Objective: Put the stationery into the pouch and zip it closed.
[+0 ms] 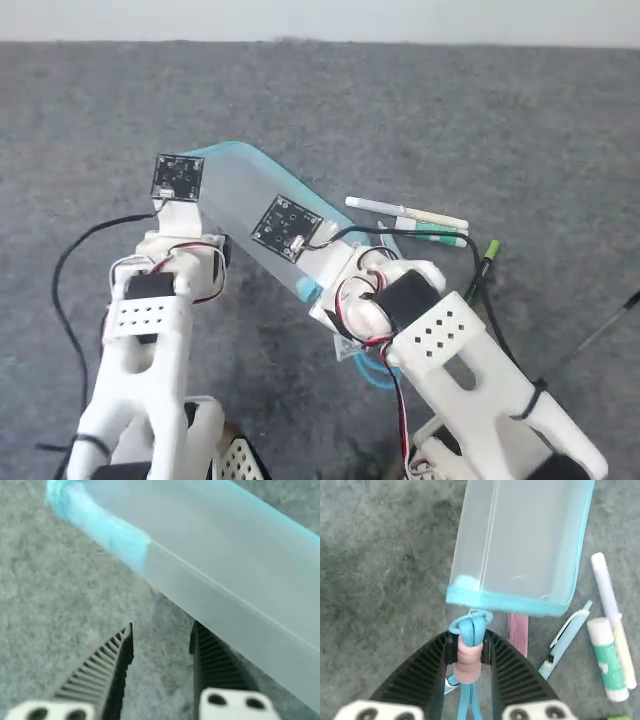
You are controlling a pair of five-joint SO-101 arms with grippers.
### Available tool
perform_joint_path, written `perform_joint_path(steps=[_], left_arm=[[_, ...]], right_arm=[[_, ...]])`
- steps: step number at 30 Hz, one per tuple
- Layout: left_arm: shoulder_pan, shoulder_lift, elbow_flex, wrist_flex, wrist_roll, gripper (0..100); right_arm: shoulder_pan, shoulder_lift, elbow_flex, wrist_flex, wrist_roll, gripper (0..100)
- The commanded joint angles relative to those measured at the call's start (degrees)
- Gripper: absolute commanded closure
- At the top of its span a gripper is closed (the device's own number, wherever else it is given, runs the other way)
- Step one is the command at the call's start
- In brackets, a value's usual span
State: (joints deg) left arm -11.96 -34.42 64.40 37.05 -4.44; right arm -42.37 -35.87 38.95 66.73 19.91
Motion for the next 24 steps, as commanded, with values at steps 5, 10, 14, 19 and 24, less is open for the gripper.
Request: perform_joint_path(steps=[5, 10, 14, 19, 24], left_arm=[[6.1, -20.2, -3.3, 15.8, -1.8, 79], [10.1, -36.7, -2.5, 26.9, -7.0, 79], [14.4, -45.2, -2.7, 33.9, -9.0, 74], [21.8, -46.5, -2.2, 36.4, -9.3, 73], [22.7, -44.8, 0.7, 32.4, -9.1, 73]], right_arm=[[2.9, 2.6, -3.1, -4.0, -3.5, 99.3], [5.1, 5.7, -7.4, -4.2, -7.1, 99.3], [6.0, 6.8, -8.8, -4.0, -7.6, 99.3], [6.0, 6.5, -9.4, -4.1, -8.1, 99.3], [5.7, 6.4, -12.3, -1.2, -9.4, 99.3]])
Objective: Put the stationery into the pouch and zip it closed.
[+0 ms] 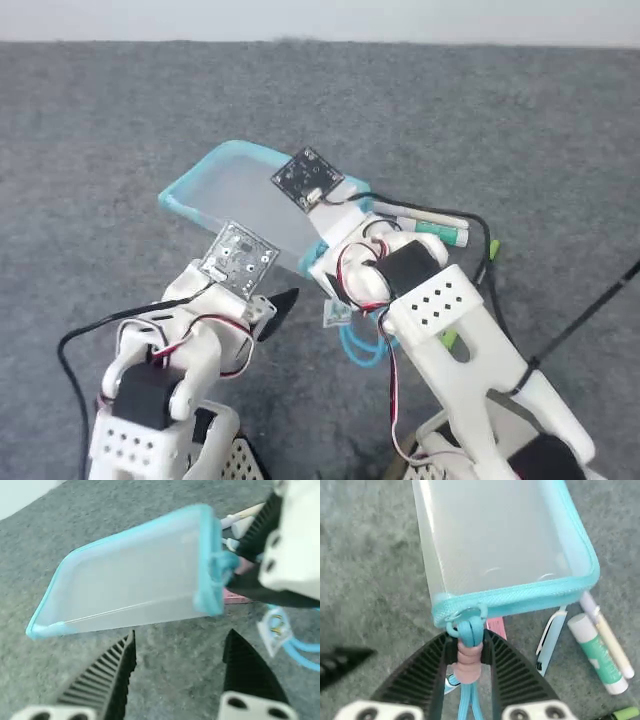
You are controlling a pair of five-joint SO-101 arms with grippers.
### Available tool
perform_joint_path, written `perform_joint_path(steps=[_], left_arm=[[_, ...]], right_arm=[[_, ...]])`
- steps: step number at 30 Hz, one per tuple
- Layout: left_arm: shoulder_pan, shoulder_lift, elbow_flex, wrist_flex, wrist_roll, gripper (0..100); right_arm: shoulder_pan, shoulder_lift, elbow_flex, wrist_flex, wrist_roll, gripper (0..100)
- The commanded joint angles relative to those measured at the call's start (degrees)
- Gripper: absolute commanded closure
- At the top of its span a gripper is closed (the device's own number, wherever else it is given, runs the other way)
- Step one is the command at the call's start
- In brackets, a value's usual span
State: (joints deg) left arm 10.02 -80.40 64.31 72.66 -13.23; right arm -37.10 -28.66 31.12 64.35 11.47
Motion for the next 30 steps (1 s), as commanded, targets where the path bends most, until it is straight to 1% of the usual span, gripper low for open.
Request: perform_joint_path(steps=[1, 5, 8, 10, 16, 22, 24, 28, 30], left_arm=[[0.7, 1.4, 1.5, -4.4, -0.3, 73], [0.4, 2.0, 4.0, -8.9, 0.4, 73], [0.7, 1.8, 5.5, -11.5, 4.3, 73], [0.6, 1.7, 6.1, -12.8, 5.2, 73], [0.8, 1.9, 6.9, -13.5, 5.3, 73], [0.8, 2.0, 9.7, -18.5, 5.5, 73], [0.4, 2.0, 10.1, -20.0, 7.1, 73], [0.4, 2.0, 10.2, -20.4, 9.1, 68], [0.4, 2.0, 10.2, -20.6, 9.1, 68]], right_arm=[[0.4, -0.8, -4.6, 1.5, -1.1, 99.3], [0.4, -0.8, -4.5, 1.5, -1.5, 99.3], [0.4, -0.8, -4.5, 1.4, -5.2, 99.3], [0.4, -0.7, -4.5, 1.3, -6.3, 99.3], [0.6, -0.7, -4.6, 1.2, -6.6, 99.3], [0.1, -0.8, -4.6, 1.6, -6.6, 99.3], [-0.8, -0.8, -4.7, 1.7, -6.6, 99.3], [-2.6, -0.8, -4.7, 1.8, -6.5, 99.3], [-2.7, -0.8, -4.6, 1.8, -6.5, 99.3]])
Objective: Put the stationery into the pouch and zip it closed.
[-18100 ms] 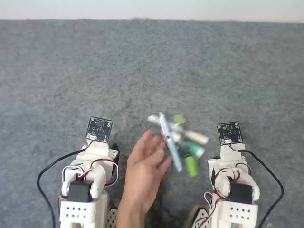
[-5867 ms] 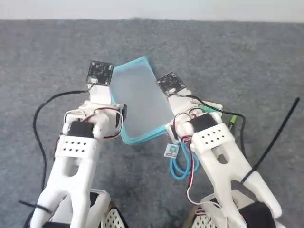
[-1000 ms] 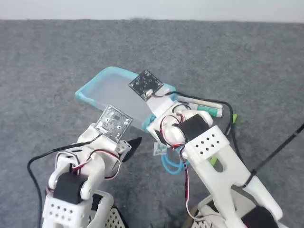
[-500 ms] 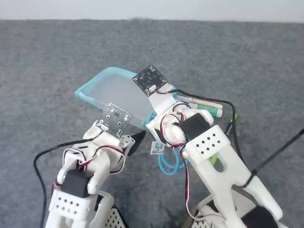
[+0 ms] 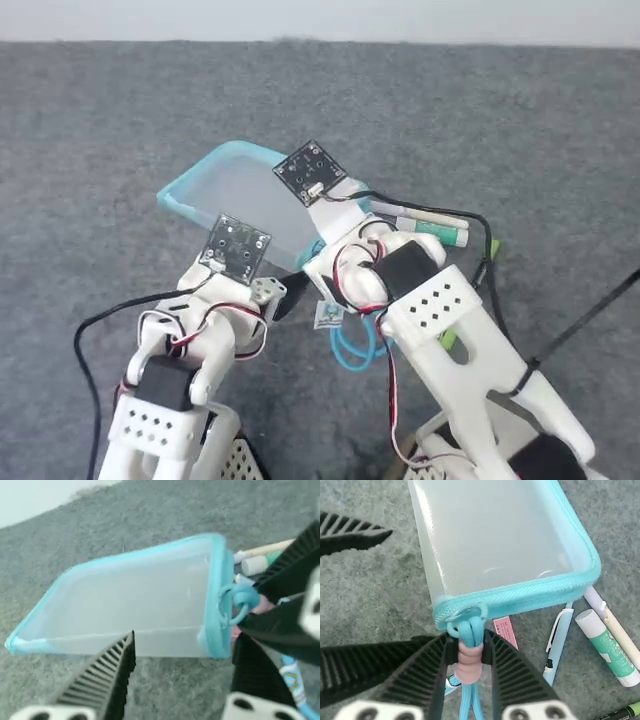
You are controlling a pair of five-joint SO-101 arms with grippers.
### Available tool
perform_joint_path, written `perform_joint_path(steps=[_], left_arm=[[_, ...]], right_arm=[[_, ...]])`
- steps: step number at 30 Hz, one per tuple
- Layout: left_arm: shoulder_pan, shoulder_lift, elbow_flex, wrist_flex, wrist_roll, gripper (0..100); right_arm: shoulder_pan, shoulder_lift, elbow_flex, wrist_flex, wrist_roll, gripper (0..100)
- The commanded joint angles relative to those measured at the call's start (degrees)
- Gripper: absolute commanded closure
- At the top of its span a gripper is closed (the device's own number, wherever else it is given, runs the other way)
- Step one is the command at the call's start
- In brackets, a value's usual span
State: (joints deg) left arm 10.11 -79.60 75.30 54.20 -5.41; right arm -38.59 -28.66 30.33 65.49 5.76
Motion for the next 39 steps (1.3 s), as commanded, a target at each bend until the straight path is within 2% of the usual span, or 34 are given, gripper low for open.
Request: perform_joint_path(steps=[1, 13, 18, 22, 29, 39], left_arm=[[0.3, 1.2, -0.7, -2.1, 1.3, 68], [0.1, 1.3, 3.5, -7.8, -0.4, 70], [-5.5, 1.3, 3.3, -10.0, -0.6, 70], [-6.4, 1.3, 3.2, -10.1, -0.4, 70], [-12.0, 1.3, 2.9, -12.0, -0.4, 70], [-12.7, 1.3, 2.9, -12.1, 2.5, 70]], right_arm=[[-1.2, -0.8, -3.8, 0.7, -0.8, 99.3], [-1.2, -0.8, -8.4, 6.7, -0.7, 99.3], [-1.1, -0.8, -7.5, 6.9, -0.4, 99.3], [-0.9, -0.8, -6.9, 7.2, 1.1, 99.3], [-0.7, -0.8, 2.5, 3.6, 4.4, 99.3], [-0.7, -0.2, 11.4, -2.4, 4.5, 99.3]])
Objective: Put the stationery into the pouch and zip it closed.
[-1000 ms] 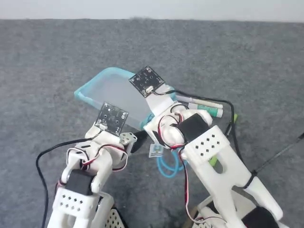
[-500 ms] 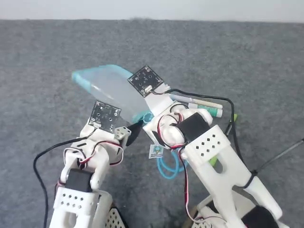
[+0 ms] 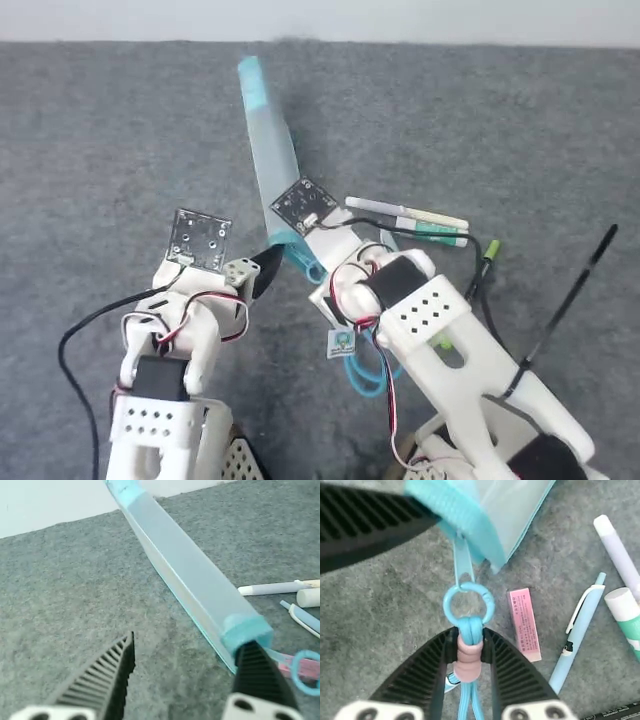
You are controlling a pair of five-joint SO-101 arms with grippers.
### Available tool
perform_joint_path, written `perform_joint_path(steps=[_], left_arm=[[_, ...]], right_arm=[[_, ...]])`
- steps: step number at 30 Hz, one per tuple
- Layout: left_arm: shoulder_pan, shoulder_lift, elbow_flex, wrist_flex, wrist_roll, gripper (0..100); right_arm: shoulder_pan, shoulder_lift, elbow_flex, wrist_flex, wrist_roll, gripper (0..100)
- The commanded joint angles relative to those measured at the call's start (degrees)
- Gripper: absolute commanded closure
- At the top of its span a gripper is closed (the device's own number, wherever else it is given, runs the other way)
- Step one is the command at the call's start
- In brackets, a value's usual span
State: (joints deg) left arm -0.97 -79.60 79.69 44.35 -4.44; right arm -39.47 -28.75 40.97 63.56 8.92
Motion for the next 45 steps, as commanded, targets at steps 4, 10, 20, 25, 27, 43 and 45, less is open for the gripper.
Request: perform_joint_path(steps=[4, 10, 20, 25, 27, 43, 45], left_arm=[[-3.0, 1.3, -1.5, -2.4, 1.6, 70], [-2.9, 1.2, -1.2, -2.0, 1.2, 70], [-1.7, 0.9, -0.6, -1.4, 1.1, 70], [-1.7, 0.9, -0.6, -1.7, 1.4, 70], [-1.4, 0.9, -0.5, -1.8, 1.5, 70], [-1.1, 1.2, 2.7, -8.5, 0.6, 70], [-1.6, 1.2, 2.9, -9.0, -0.6, 71]], right_arm=[[0.2, -0.1, 5.5, -4.6, 1.3, 99.3], [0.2, -0.7, 4.3, -4.4, 0.9, 99.3], [-0.1, -0.4, -8.6, 1.7, 1.3, 99.3], [-0.3, -0.4, -8.7, 1.7, 1.3, 99.3], [-1.0, -0.4, -8.7, 1.7, 1.3, 99.3], [-4.9, 1.0, -8.6, 2.9, 1.0, 99.3], [-4.9, 0.9, -8.5, 2.9, 1.1, 99.3]])
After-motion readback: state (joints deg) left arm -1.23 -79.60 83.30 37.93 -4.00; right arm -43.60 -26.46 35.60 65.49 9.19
